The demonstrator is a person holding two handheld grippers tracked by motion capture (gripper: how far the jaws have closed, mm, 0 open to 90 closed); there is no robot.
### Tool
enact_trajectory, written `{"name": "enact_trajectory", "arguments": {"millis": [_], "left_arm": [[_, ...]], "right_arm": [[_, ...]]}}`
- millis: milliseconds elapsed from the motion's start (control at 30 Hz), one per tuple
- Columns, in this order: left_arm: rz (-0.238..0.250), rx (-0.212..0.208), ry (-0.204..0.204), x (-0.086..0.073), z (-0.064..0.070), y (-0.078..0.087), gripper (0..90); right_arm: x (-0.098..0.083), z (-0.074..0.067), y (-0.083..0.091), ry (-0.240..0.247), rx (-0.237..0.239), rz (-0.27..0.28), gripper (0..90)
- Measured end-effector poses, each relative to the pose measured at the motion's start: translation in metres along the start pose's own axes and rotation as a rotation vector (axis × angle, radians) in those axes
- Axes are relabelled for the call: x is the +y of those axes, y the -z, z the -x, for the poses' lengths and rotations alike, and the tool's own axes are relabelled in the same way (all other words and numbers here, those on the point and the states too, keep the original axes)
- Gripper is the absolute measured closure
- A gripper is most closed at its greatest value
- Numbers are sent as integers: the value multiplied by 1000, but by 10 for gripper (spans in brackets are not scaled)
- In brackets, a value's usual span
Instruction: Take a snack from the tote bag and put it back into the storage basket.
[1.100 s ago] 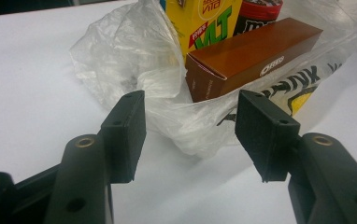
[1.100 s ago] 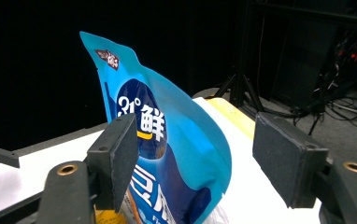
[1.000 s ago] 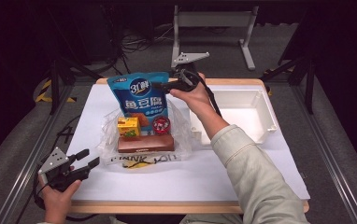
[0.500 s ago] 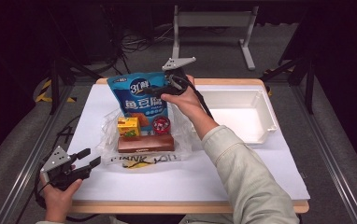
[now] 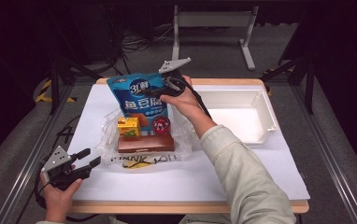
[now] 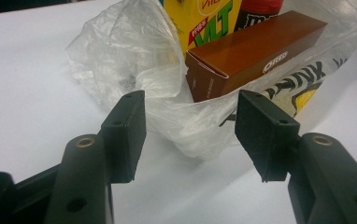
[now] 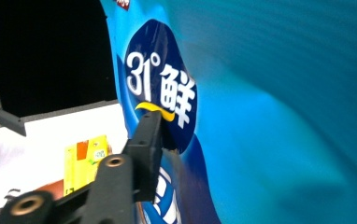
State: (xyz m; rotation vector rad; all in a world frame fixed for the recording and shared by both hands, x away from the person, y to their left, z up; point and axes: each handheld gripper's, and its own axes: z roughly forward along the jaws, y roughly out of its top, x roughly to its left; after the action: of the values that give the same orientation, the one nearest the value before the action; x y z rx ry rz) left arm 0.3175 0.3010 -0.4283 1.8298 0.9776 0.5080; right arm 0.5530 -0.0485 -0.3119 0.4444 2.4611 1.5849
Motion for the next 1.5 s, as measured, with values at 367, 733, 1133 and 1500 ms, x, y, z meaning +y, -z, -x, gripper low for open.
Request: {"name": "enact_trajectory", "arguments": {"millis": [367,733,1133,1500], "left_arm": [[-4,3,5,0,0,0,436],[-5,5,7,-1,-1,1,439],[-1,-2,4,-1,-2,0,438],[3,-8,1,-1,-2,0,436]], "right_arm": [[1,-1,0,31,3,-34,787],[3,-6,-3,43,-10,-67,900],[6,-9,-1,52,-25,-90,900],[16,-20,0,75,-8,-97,900]]}}
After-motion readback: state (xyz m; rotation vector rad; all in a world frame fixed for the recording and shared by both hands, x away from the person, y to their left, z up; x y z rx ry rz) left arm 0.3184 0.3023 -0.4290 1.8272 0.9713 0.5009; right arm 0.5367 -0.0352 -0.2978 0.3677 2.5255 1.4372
